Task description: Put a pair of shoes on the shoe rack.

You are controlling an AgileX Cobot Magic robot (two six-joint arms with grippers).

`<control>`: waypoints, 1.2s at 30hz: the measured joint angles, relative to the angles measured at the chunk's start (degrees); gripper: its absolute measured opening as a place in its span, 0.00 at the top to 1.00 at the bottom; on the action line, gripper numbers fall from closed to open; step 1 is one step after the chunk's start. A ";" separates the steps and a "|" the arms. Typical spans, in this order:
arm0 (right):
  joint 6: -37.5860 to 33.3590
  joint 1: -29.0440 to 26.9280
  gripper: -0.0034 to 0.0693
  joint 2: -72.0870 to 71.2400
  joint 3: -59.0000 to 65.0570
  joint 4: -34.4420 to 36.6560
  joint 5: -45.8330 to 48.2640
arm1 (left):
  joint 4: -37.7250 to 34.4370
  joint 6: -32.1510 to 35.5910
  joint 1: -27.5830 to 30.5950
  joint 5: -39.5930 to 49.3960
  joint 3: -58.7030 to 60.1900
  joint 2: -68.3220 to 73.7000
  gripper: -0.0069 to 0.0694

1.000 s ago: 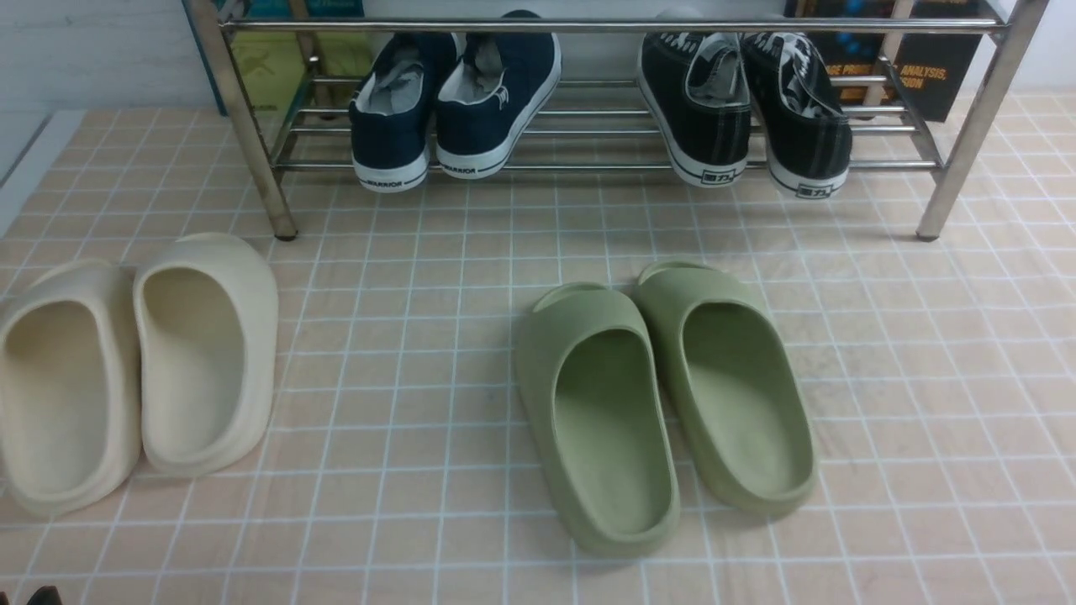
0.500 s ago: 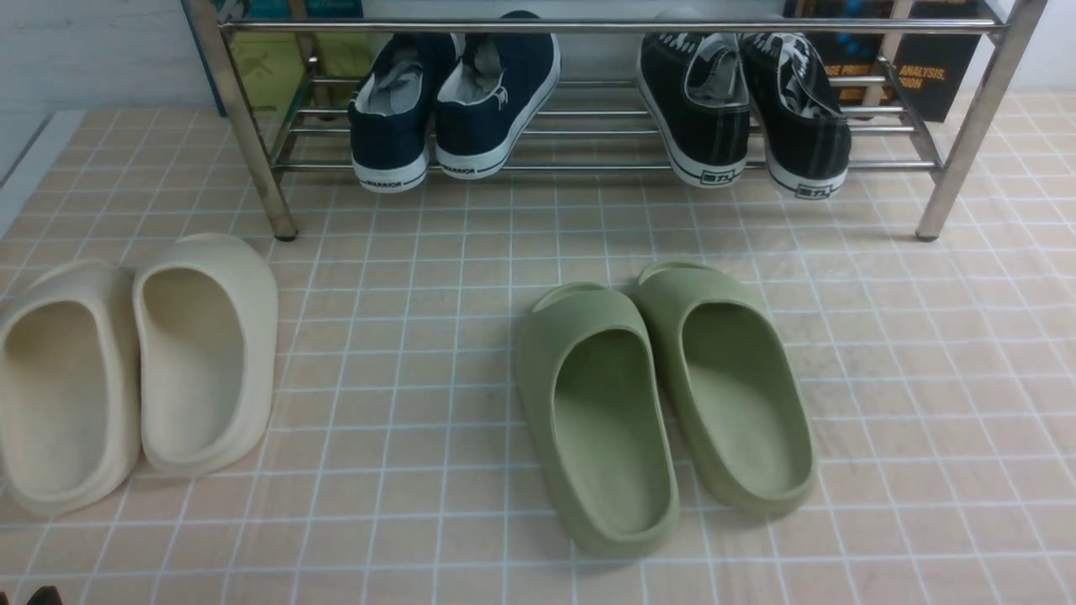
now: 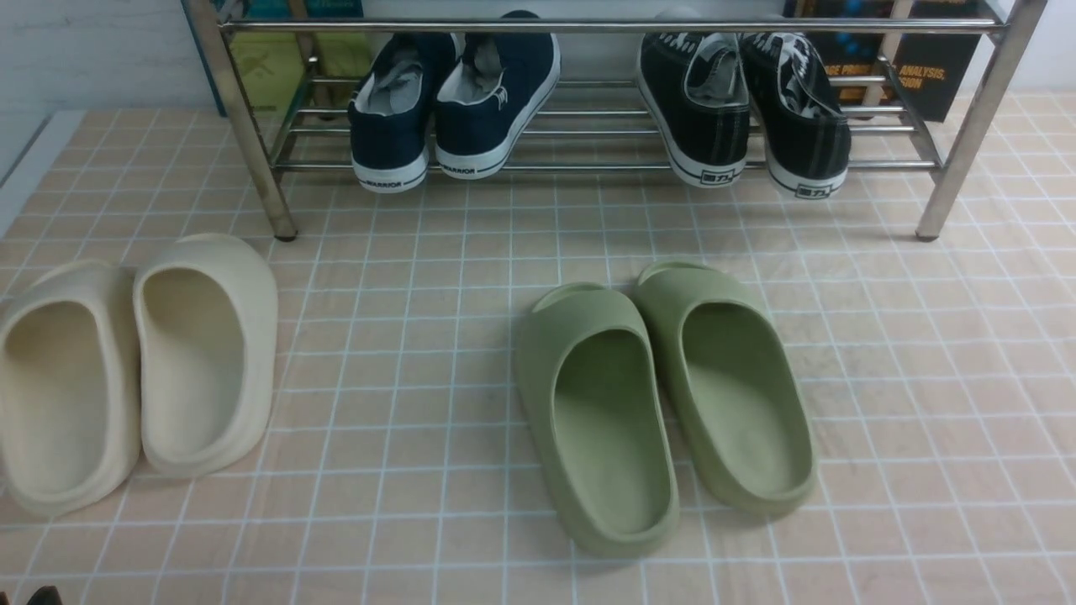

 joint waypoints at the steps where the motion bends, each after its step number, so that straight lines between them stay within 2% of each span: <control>1: 0.00 0.00 0.96 0.00 0.58 -0.05 -0.76 | 0.00 0.00 0.00 0.00 0.00 0.00 0.60; 4: 0.00 0.00 0.97 -0.15 4.44 -0.37 -5.51 | 0.00 0.00 0.00 0.00 0.00 0.00 0.60; 10: 0.00 -0.21 0.97 -5.28 22.46 -9.07 -28.23 | 0.00 0.00 0.00 0.00 0.00 0.00 0.60; 13: 0.00 -2.30 0.97 -10.17 30.35 -13.54 -35.48 | 0.00 0.00 0.00 0.00 0.00 0.00 0.60; 14: 0.00 -2.55 0.97 -10.52 31.34 -13.67 -35.76 | 0.00 0.00 0.00 0.00 0.00 0.00 0.60; 19: 0.24 -12.24 0.97 -18.78 41.75 -12.50 -37.11 | 0.00 0.00 0.00 0.00 0.00 0.00 0.60; 20: 0.31 -12.61 0.97 -19.03 42.08 -12.43 -37.17 | 0.00 0.00 0.00 0.00 0.00 0.00 0.60; 22: 2.95 -16.96 0.97 -21.99 46.07 -12.29 -37.17 | 0.00 0.00 0.00 0.00 0.00 0.00 0.60; 24: 5.79 -18.36 0.97 -23.55 48.08 -12.90 -37.06 | 0.00 0.00 0.00 0.00 0.00 0.00 0.60; 29: 14.49 -18.47 0.97 -25.12 49.03 -16.53 -33.24 | 0.05 0.00 0.00 0.00 0.00 0.00 0.60; 36: 15.86 -15.70 0.97 -25.12 49.03 -17.64 -26.07 | 0.05 0.00 0.00 0.00 0.00 0.00 0.60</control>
